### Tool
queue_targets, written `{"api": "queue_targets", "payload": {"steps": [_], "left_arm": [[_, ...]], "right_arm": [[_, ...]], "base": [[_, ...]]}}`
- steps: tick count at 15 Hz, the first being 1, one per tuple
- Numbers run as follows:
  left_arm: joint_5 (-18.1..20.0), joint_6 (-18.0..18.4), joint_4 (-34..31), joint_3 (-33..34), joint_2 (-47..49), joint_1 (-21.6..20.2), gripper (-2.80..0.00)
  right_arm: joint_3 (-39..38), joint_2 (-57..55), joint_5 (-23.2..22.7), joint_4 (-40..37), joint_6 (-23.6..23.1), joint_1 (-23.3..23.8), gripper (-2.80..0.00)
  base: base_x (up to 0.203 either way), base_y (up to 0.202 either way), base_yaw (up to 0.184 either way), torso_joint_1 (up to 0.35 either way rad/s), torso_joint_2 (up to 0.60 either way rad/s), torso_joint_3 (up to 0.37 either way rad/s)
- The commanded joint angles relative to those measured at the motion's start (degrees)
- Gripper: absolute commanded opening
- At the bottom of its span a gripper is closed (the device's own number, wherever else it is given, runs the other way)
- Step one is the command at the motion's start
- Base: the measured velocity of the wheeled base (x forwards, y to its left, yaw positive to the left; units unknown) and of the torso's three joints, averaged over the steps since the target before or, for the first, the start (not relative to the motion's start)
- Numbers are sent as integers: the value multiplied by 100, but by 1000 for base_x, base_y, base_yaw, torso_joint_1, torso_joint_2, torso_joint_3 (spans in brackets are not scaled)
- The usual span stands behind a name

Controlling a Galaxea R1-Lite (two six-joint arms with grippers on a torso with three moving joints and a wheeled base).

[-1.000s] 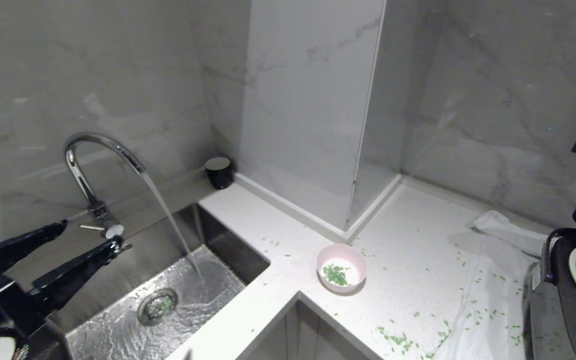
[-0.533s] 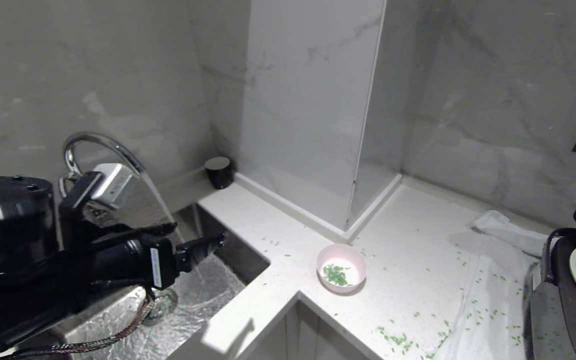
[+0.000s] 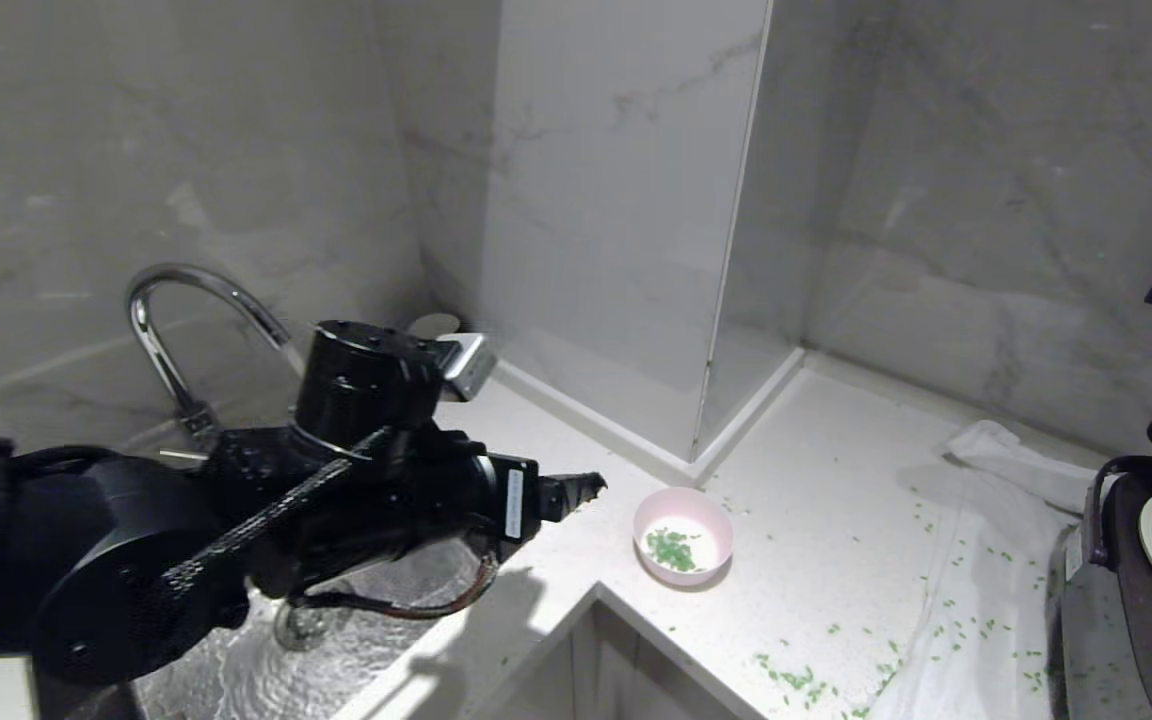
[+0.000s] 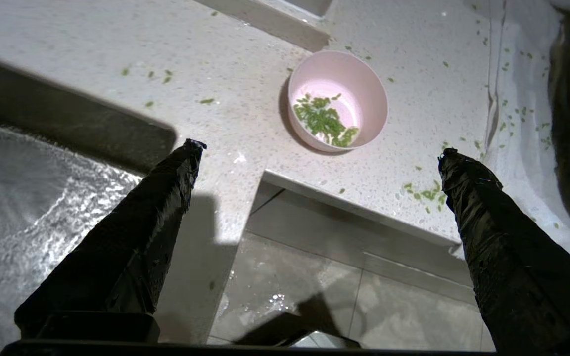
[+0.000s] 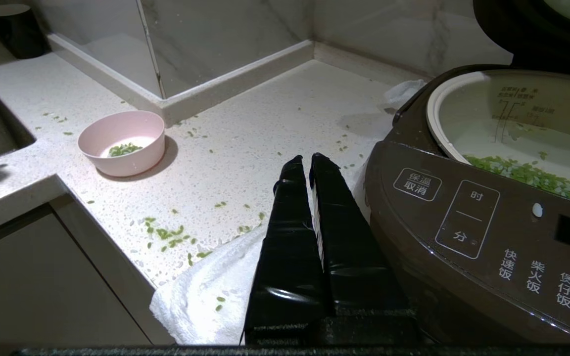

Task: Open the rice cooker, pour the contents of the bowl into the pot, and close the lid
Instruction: Pick up the bowl on the table

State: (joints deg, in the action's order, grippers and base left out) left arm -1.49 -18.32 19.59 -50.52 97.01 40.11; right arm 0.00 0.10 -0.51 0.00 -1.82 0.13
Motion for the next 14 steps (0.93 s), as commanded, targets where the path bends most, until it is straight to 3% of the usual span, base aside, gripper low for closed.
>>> {"api": "queue_targets", "payload": {"steps": [1, 7, 12, 14], "left_arm": [[-30, -60, 5, -566, 1153, 119, 0], [-301, -112, -1, -1598, 2626, 334, 0], [-814, -223, 1, -2356, 3381, 540, 0], [-1194, -256, 1, -2635, 3757, 597, 0]], "right_arm": [[-9, -10, -2, 0, -3, 4, -280], [-9, -10, -1, 0, -3, 4, -280], [-9, -10, -2, 0, -3, 4, -280], [-9, -10, -2, 0, -3, 4, -280]], "base": [[0, 0, 0, 0, 0, 0], [0, 0, 0, 0, 0, 0], [0, 0, 0, 0, 0, 0], [0, 0, 0, 0, 0, 0]]}}
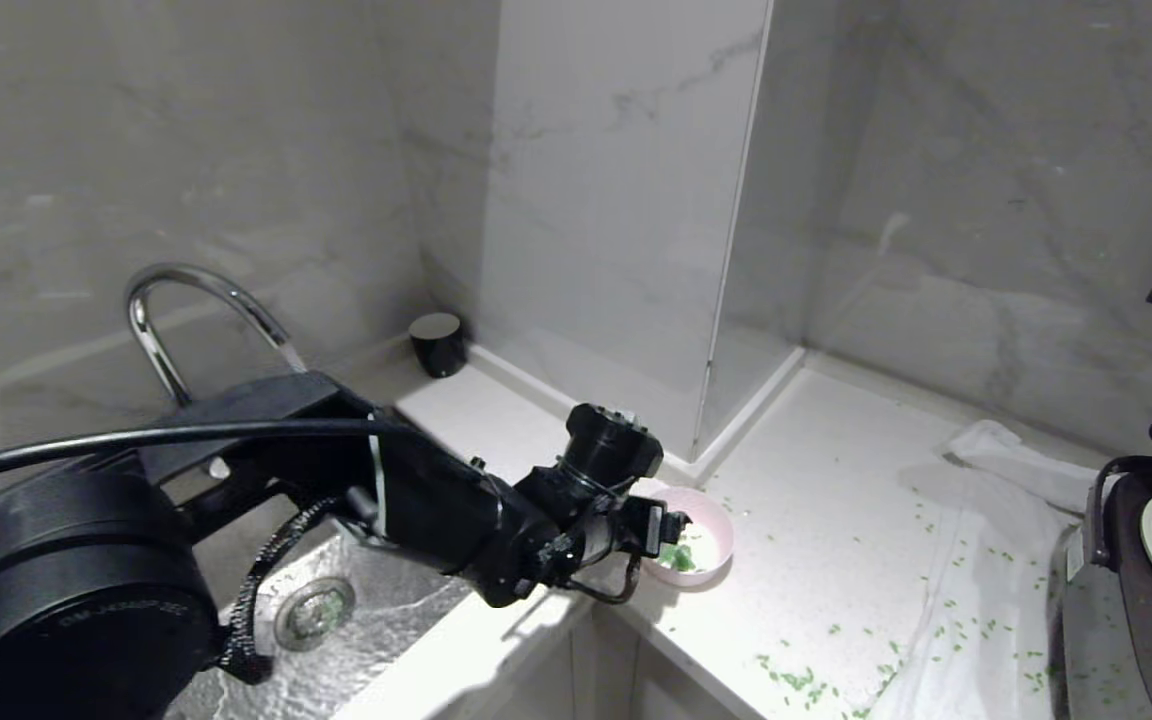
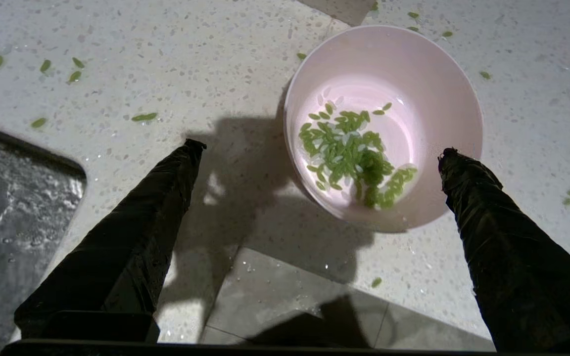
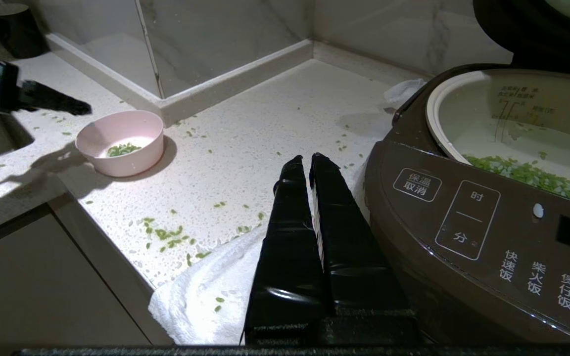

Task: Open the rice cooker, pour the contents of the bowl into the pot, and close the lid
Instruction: Pick up the bowl on the table

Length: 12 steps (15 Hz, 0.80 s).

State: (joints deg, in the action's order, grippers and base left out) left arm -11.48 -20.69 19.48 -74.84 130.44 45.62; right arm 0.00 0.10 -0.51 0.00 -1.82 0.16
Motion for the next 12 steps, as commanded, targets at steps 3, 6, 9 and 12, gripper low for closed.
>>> {"api": "queue_targets", "payload": {"steps": [3, 6, 9, 12], "left_arm": [[-590, -16, 3, -494, 828, 93, 0], [-618, -19, -45, -743, 1029, 114, 0], [-619, -85, -583, -1095, 1105, 98, 0], [-619, -90, -897, -1408, 1202, 96, 0]], "right_arm": [[-9, -10, -2, 0, -3, -4, -280], [-9, -10, -2, 0, -3, 1, -280], [-9, -10, -2, 0, -3, 2, -280], [-9, -10, -2, 0, -3, 2, -280]], "base": [[0, 0, 0, 0, 0, 0], [0, 0, 0, 0, 0, 0], [0, 0, 0, 0, 0, 0], [0, 0, 0, 0, 0, 0]]}}
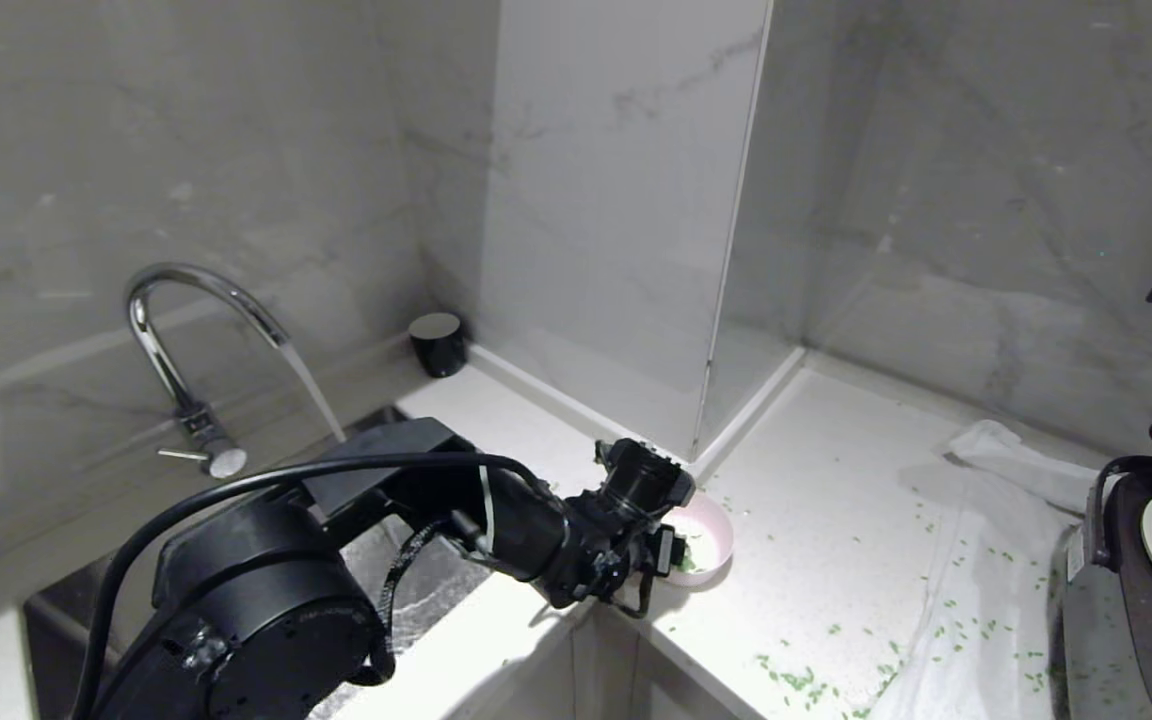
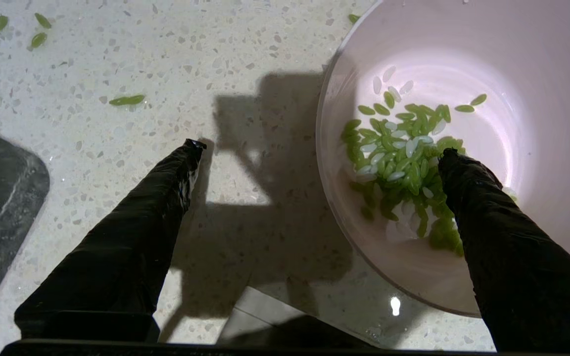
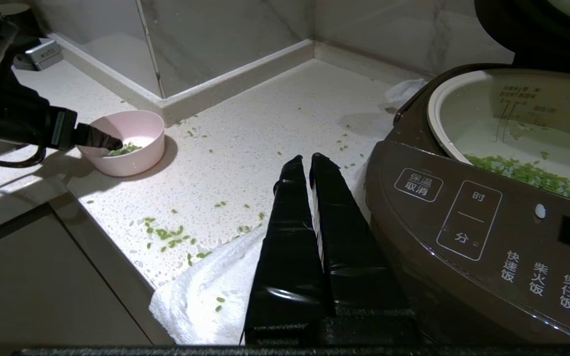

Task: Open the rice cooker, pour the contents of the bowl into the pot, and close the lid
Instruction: Pick up the bowl on the table

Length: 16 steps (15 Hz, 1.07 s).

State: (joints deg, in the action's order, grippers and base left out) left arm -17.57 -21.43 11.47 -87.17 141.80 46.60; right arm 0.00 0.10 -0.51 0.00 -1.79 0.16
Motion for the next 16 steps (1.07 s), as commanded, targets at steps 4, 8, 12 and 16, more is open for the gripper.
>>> {"api": "queue_targets", "payload": {"steps": [4, 8, 12, 16], "left_arm": [[-10, -38, -774, -698, 208, -2, -280], [-10, -37, -936, -854, 260, -2, -280], [-19, -53, -971, -836, 278, 14, -280], [-23, -54, -980, -784, 238, 7, -280]], "right_arm": [[-9, -10, -2, 0, -5, -2, -280], [-9, -10, -2, 0, -5, 2, -280], [-9, -10, 0, 0, -5, -1, -280], [-9, -10, -2, 0, -5, 2, -280]], "base": [[0, 0, 0, 0, 0, 0], [0, 0, 0, 0, 0, 0], [0, 0, 0, 0, 0, 0], [0, 0, 0, 0, 0, 0]]}}
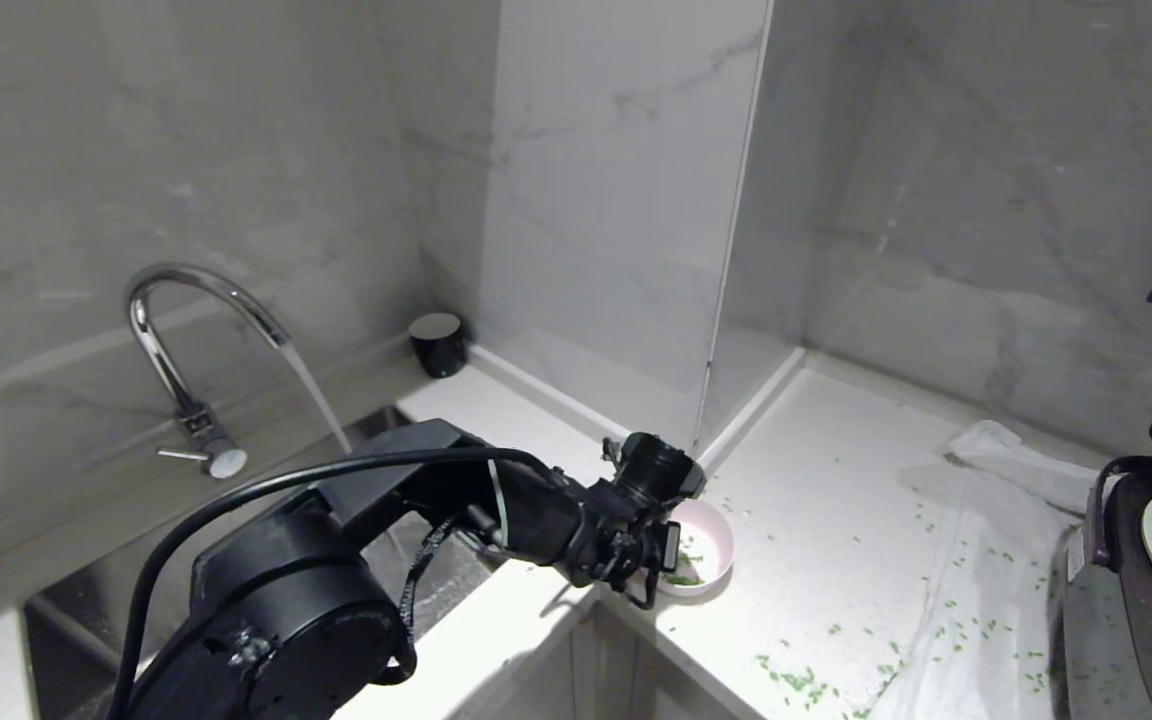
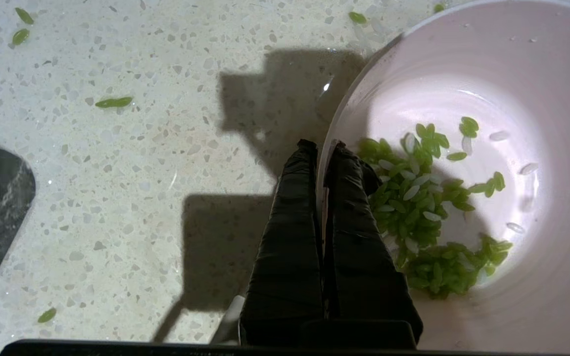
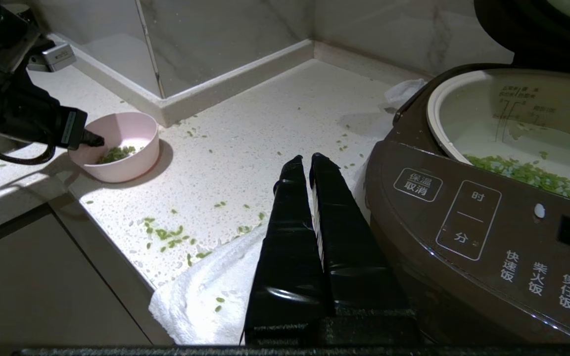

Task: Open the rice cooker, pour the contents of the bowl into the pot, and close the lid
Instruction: Pick up the bowl on the table, then fill a bowl with water from the tap

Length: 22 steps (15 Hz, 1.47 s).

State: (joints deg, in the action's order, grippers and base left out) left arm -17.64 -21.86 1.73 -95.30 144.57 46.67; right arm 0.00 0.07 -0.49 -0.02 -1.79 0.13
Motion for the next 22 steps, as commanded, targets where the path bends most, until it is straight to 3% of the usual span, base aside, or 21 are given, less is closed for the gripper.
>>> {"api": "queue_targets", "payload": {"steps": [1, 3, 10, 17, 22], "left_arm": [[-56, -11, -6, 26, -60, 9, -280], [-243, -27, -6, 35, -111, 0, -280], [-206, -625, -495, 726, -1111, -108, -280], [-165, -967, -498, 1422, -1403, -646, -280], [123, -1025, -478, 2477, -2342, -1357, -280]], "right_arm": [[-9, -7, -4, 2, -5, 4, -280], [-9, -7, -4, 2, -5, 4, -280], [-9, -7, -4, 2, -5, 4, -280], [-9, -7, -4, 2, -5, -1, -280], [-9, -7, -4, 2, -5, 4, -280]], "base": [[0, 0, 0, 0, 0, 0], [0, 0, 0, 0, 0, 0], [0, 0, 0, 0, 0, 0], [0, 0, 0, 0, 0, 0], [0, 0, 0, 0, 0, 0]]}}
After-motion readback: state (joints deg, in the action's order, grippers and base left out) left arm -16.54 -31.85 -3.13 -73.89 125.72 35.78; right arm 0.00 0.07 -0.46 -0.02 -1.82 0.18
